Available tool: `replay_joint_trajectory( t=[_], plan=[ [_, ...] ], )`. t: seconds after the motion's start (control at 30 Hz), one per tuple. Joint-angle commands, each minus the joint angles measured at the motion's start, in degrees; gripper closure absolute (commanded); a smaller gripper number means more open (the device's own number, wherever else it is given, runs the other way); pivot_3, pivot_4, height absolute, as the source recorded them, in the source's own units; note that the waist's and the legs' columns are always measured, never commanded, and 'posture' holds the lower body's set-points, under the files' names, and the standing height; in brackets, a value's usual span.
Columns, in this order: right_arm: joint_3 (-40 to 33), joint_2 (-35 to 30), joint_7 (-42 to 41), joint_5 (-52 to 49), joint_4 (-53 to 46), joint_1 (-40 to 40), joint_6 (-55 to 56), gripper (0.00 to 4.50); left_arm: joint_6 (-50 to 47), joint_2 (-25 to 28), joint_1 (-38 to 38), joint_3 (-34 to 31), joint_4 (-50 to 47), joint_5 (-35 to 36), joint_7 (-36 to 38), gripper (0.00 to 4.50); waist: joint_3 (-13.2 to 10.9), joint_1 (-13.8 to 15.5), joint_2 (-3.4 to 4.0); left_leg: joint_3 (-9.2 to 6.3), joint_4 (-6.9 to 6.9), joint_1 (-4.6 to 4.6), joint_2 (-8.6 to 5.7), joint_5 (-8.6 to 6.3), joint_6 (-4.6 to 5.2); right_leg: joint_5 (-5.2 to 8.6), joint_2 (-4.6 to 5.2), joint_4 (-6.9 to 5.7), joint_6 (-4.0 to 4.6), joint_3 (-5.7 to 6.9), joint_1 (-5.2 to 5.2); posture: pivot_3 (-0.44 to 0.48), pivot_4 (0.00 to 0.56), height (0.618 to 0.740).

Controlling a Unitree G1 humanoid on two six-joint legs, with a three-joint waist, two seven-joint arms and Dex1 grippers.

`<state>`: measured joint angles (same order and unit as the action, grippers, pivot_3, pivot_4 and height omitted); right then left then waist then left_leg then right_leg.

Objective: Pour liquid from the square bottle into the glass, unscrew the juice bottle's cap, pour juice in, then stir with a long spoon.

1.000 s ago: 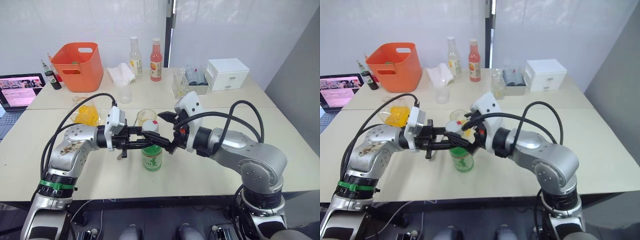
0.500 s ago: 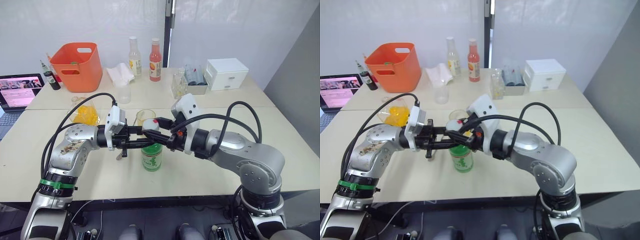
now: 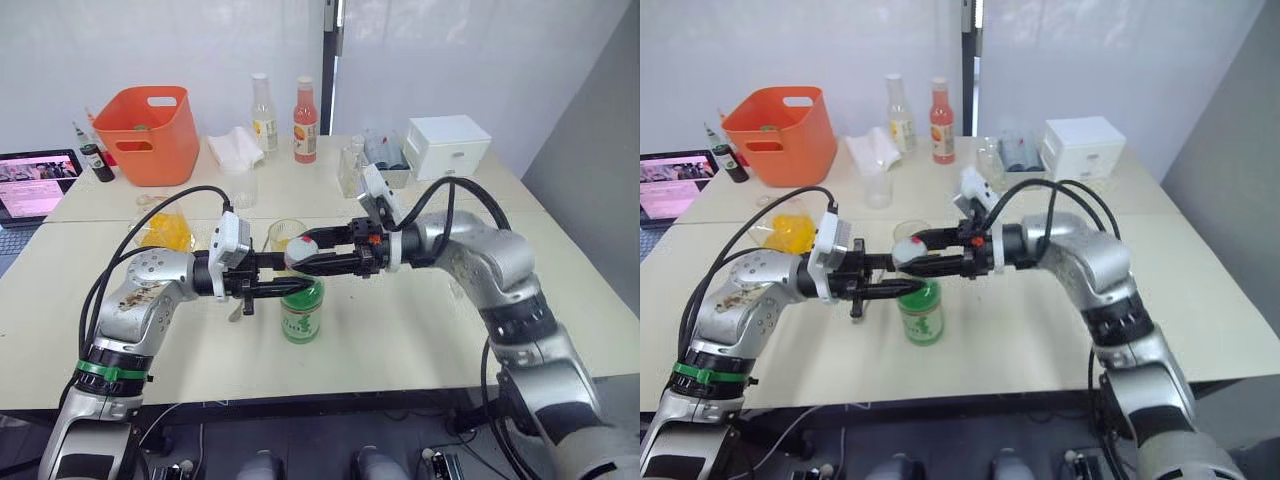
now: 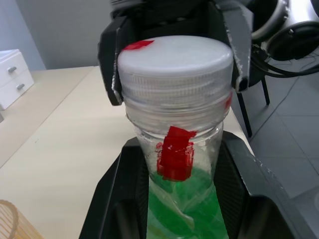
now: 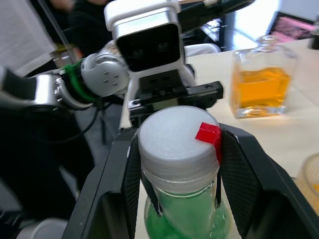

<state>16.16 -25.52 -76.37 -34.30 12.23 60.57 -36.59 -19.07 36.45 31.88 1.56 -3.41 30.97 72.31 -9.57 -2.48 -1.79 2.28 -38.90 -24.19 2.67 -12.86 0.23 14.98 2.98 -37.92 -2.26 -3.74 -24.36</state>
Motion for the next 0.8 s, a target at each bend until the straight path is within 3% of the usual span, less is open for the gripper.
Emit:
replay_joint_trajectory(
  t=[0.03,0.27,0.33,0.5,0.63,0.8],
  plan=[
    [2.6,3.5,-15.5,-0.8,14.3,8.9,5.2,2.76,-0.5,1.2,-1.2,0.4,-2.0,-0.7,0.2,3.12,0.0,0.0,0.00,0.00,0.01,-0.01,0.01,0.00,0.00,0.00,-0.01,0.00,0.00,0.00,-0.01,0.000,0.150,0.715],
    [7.5,3.6,-16.1,-2.9,21.2,13.1,10.7,2.76,-0.6,1.1,-1.8,0.0,-2.3,-0.7,-0.3,3.12,0.0,0.1,0.00,-0.02,0.04,-0.10,-0.02,-0.01,-0.01,-0.01,0.11,-0.02,0.01,0.05,-0.07,0.000,0.150,0.715],
    [6.7,3.4,-16.1,-3.8,21.0,13.1,9.9,1.74,-0.6,1.1,-1.8,-0.1,-2.3,-0.7,-0.4,3.12,0.0,0.1,0.00,-0.02,0.02,-0.08,-0.04,-0.01,-0.01,-0.01,0.13,-0.02,0.01,0.05,-0.07,0.000,0.150,0.715],
    [2.1,2.3,-15.8,-4.1,17.6,11.9,7.0,0.08,-0.1,1.0,-1.9,0.1,-1.8,-1.0,-0.3,3.12,0.0,0.2,0.01,-0.03,0.02,-0.05,-0.02,-0.01,-0.01,-0.01,0.11,-0.08,0.01,0.05,-0.08,0.000,0.150,0.715],
    [-4.8,-0.3,-12.8,-7.1,8.9,8.5,1.4,0.03,0.3,1.1,-2.0,0.3,-1.8,-1.2,-0.4,3.12,0.0,0.6,0.00,-0.03,0.01,-0.09,-0.04,-0.01,-0.01,-0.01,0.16,-0.06,0.01,0.05,-0.08,0.000,0.150,0.715],
    [-11.0,-4.9,4.3,-7.9,-16.5,-3.5,-6.1,0.03,0.7,1.3,-1.5,0.3,-0.9,-1.3,-0.3,3.12,0.0,1.2,0.00,-0.05,0.02,-0.08,-0.03,-0.01,-0.01,-0.01,0.19,-0.04,0.01,0.08,-0.05,0.000,0.150,0.715]
  ],
)
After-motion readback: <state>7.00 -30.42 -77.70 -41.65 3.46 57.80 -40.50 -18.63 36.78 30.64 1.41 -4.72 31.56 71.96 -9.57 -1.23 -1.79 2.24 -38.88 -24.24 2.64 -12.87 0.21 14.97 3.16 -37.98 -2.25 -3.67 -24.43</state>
